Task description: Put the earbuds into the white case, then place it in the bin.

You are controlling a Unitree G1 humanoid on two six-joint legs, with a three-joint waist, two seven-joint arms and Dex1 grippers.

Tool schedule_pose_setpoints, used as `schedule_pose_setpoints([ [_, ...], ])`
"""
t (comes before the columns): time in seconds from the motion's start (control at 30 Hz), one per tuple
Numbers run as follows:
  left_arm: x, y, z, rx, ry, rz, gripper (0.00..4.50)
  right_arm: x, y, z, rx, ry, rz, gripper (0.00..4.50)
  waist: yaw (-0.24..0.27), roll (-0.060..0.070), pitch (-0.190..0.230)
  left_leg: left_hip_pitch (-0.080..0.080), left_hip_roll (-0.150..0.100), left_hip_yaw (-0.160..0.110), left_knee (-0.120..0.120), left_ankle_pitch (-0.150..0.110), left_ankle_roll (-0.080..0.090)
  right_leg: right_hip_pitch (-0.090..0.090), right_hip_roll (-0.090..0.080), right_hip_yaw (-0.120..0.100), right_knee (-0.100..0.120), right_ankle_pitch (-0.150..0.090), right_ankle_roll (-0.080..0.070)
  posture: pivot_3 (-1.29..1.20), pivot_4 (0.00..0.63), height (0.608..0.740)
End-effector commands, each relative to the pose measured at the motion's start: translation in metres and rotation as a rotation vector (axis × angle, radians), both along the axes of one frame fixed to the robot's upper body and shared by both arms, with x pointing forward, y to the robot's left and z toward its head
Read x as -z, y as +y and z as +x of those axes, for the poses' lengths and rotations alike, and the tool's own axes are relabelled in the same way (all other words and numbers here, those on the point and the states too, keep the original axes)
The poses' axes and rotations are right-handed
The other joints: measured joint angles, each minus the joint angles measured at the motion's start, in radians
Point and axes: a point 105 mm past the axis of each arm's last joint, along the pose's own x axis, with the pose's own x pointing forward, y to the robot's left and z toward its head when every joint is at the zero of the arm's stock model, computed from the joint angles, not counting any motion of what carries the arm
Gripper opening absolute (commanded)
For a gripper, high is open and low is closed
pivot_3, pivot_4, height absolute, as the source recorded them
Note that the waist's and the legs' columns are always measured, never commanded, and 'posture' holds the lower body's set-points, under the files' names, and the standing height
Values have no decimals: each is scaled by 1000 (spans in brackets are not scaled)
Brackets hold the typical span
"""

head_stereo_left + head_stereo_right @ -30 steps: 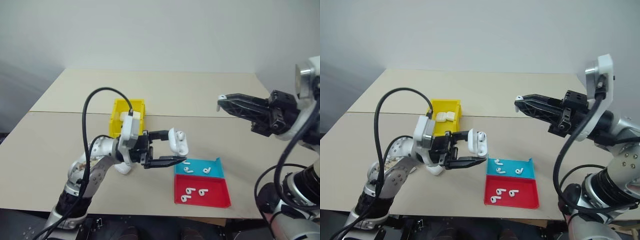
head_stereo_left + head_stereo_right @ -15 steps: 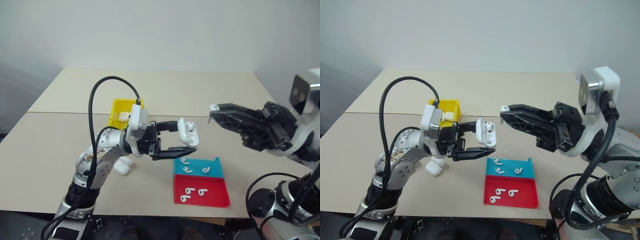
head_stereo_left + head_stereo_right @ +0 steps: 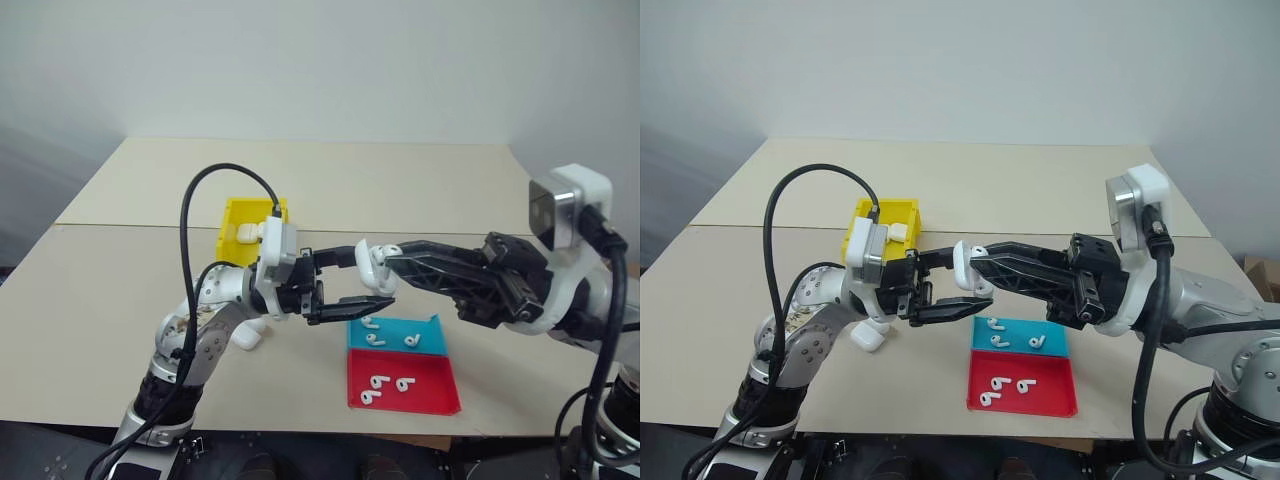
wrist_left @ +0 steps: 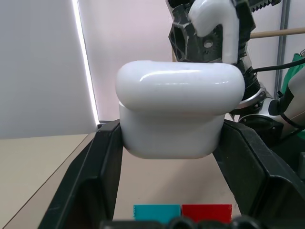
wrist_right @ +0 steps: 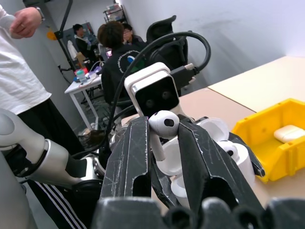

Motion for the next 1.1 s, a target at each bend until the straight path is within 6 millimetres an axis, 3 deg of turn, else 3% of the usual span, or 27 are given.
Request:
schedule_pose_setpoints([
  [0.03,-10,-1,-8,20,-49,-30,2767,-6,0,-4,7,-50,18,869,1,0,0,0,0,0,0,0,0,0,0,0,0,0,0,0,150,740],
  [0.9,-9,0,-6,9,-44,-44,2767,15,2,0,41,-87,-47,869,3,0,0,0,0,0,0,0,0,0,0,0,-1,0,0,0,150,740],
  [1.07,-8,0,-6,7,-40,-43,2767,20,2,2,78,-117,-84,2313,2,0,0,0,0,-1,0,0,0,0,0,0,-1,0,0,0,150,740],
  [1.1,-8,1,-6,8,-40,-42,2767,21,1,3,88,-120,-89,2313,2,0,0,0,0,-1,0,0,0,0,0,0,-1,0,0,0,150,740],
])
